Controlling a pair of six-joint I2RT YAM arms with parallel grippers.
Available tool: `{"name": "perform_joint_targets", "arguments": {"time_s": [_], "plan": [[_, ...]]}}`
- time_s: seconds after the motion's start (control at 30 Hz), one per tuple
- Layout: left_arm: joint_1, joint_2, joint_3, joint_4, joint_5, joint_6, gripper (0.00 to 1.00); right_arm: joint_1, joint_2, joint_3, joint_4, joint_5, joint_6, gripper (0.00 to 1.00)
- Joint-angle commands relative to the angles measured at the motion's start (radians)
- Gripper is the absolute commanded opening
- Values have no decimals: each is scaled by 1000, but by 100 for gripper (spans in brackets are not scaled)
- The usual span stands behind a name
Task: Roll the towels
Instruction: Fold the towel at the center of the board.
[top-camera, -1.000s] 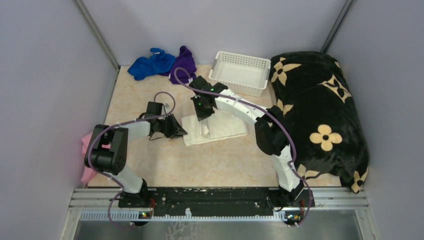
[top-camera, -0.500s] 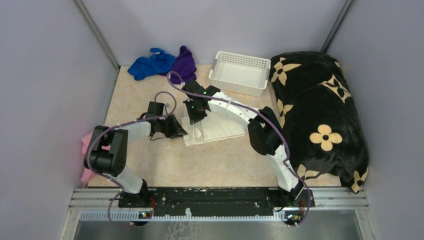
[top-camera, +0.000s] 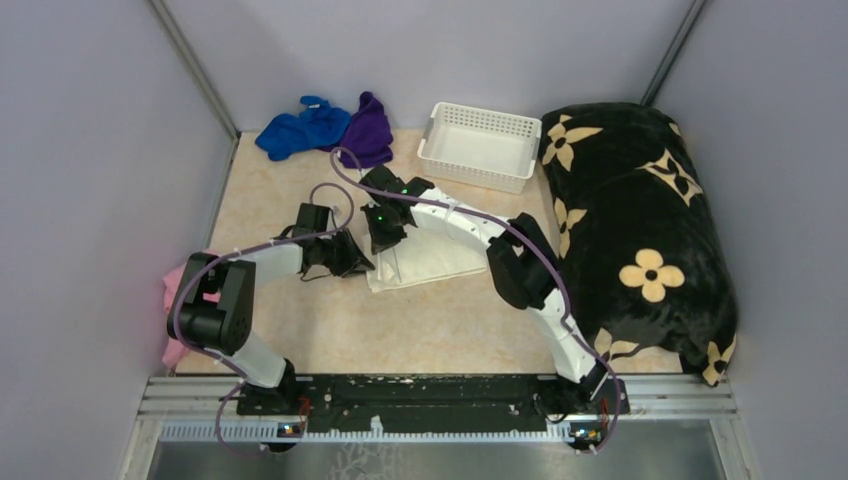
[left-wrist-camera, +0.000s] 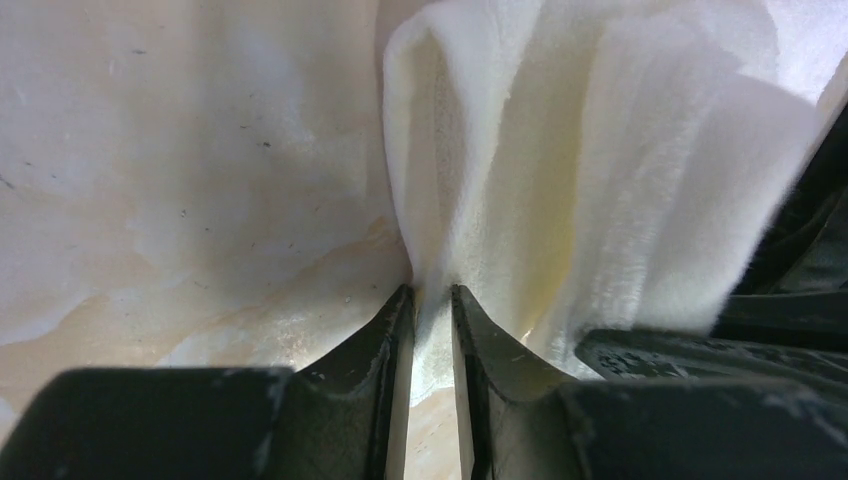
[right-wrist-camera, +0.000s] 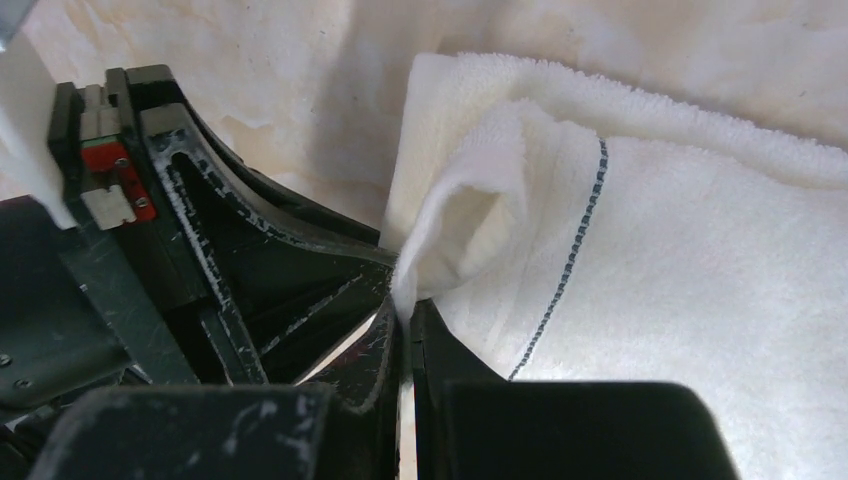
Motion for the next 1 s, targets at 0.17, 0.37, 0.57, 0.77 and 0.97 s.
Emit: {"name": "perform_joint_targets", "arguments": {"time_s": [0.17,0.37,0.57,0.77,0.97], "plan": [[-9,-23,-14,-87,-78,33,35,12,5,16,66,-38,14,21],[-1,-123,-33,-193,-197,59,46,5,-152,-42,91,8,-32,37],[9,-241,-5,-314,-312,90,53,-72,-394,-285,209,-8,-51,47],[-28,-321,99,-349,-266,70,52,-228,-617,-645,396,-94,-41,50],[-202,-212,223,-244,-179,-14,51,-372,-716,-893,582,-180,-5,51]]}}
